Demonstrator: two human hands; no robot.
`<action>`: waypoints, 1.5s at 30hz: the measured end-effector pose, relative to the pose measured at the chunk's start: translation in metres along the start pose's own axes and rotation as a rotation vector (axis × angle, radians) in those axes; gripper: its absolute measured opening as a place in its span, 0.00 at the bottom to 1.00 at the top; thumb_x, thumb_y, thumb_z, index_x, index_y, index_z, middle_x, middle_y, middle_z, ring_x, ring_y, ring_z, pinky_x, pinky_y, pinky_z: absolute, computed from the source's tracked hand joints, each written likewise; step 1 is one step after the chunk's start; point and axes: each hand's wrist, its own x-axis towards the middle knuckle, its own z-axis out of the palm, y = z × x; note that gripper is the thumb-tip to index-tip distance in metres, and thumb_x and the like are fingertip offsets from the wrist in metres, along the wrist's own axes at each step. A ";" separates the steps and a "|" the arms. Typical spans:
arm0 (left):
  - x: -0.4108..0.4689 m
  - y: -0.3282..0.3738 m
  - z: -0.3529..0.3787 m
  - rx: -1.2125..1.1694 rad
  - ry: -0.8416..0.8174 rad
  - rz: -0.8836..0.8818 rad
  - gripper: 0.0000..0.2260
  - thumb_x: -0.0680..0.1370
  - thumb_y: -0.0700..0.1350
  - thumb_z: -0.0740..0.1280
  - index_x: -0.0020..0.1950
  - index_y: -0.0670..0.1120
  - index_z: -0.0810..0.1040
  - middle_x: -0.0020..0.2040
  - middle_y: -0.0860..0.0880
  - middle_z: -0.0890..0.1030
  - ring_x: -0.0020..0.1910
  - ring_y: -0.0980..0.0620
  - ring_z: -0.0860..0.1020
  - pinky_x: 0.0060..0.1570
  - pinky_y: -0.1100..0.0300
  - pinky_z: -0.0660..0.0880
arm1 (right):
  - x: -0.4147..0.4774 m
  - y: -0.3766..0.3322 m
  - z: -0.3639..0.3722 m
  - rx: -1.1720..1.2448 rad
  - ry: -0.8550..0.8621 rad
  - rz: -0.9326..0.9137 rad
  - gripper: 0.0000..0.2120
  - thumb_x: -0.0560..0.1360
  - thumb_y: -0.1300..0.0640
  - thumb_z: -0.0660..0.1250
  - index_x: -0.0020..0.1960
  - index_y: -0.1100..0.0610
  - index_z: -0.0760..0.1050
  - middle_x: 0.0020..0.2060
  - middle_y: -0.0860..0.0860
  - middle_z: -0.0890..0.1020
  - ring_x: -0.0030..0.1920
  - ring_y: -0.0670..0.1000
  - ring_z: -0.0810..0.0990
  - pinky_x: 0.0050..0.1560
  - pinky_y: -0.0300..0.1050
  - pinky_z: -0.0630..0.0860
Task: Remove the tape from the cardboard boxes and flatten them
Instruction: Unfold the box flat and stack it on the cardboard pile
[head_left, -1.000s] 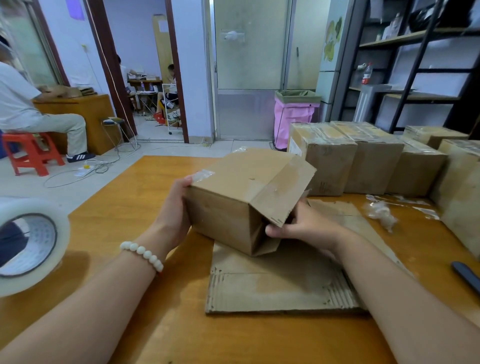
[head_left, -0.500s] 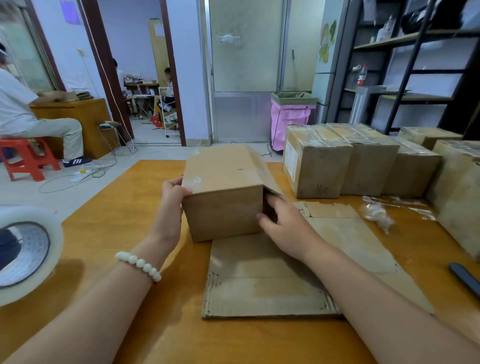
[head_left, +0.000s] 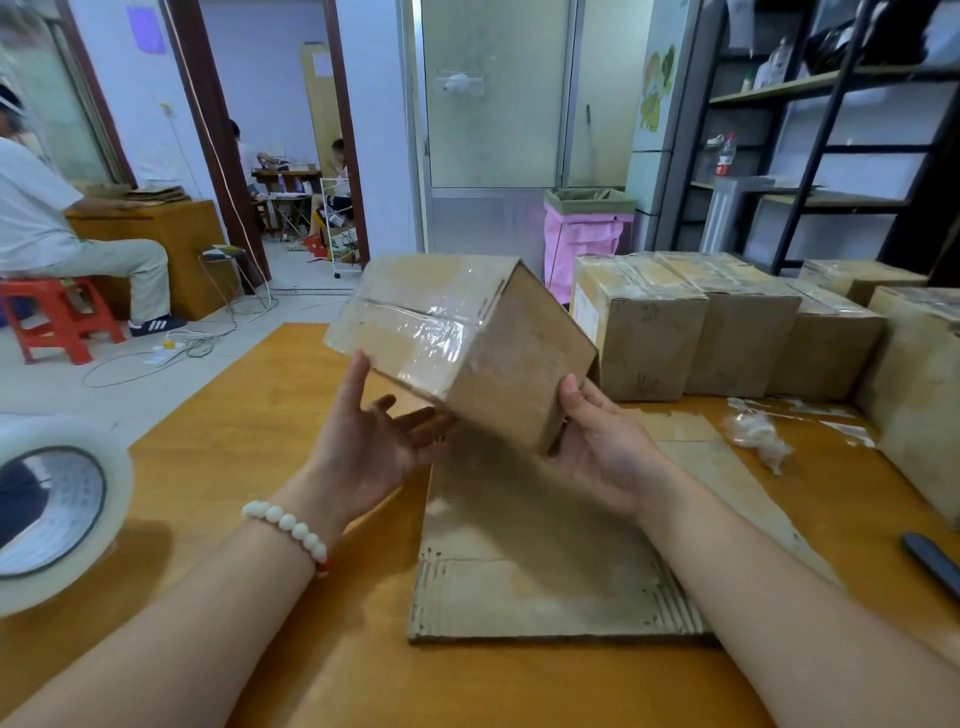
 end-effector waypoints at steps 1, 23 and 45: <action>0.000 0.000 -0.001 -0.011 -0.039 0.002 0.45 0.66 0.70 0.65 0.75 0.45 0.61 0.66 0.35 0.73 0.60 0.35 0.77 0.50 0.40 0.79 | 0.000 0.000 -0.001 0.001 -0.010 0.040 0.16 0.71 0.51 0.59 0.58 0.51 0.73 0.53 0.49 0.82 0.54 0.51 0.79 0.52 0.52 0.75; 0.003 0.008 -0.012 0.468 0.289 0.694 0.13 0.66 0.52 0.67 0.47 0.51 0.69 0.46 0.50 0.73 0.45 0.53 0.72 0.47 0.57 0.70 | -0.006 -0.002 0.001 -0.615 0.101 -0.200 0.41 0.66 0.31 0.67 0.73 0.47 0.61 0.63 0.45 0.75 0.63 0.46 0.74 0.61 0.46 0.73; 0.000 0.005 -0.015 0.883 0.109 0.814 0.15 0.68 0.56 0.66 0.55 0.57 0.74 0.65 0.60 0.68 0.61 0.73 0.66 0.56 0.78 0.64 | 0.002 0.000 -0.016 -0.808 0.280 -0.406 0.23 0.74 0.58 0.71 0.65 0.48 0.67 0.60 0.48 0.75 0.61 0.47 0.74 0.56 0.40 0.74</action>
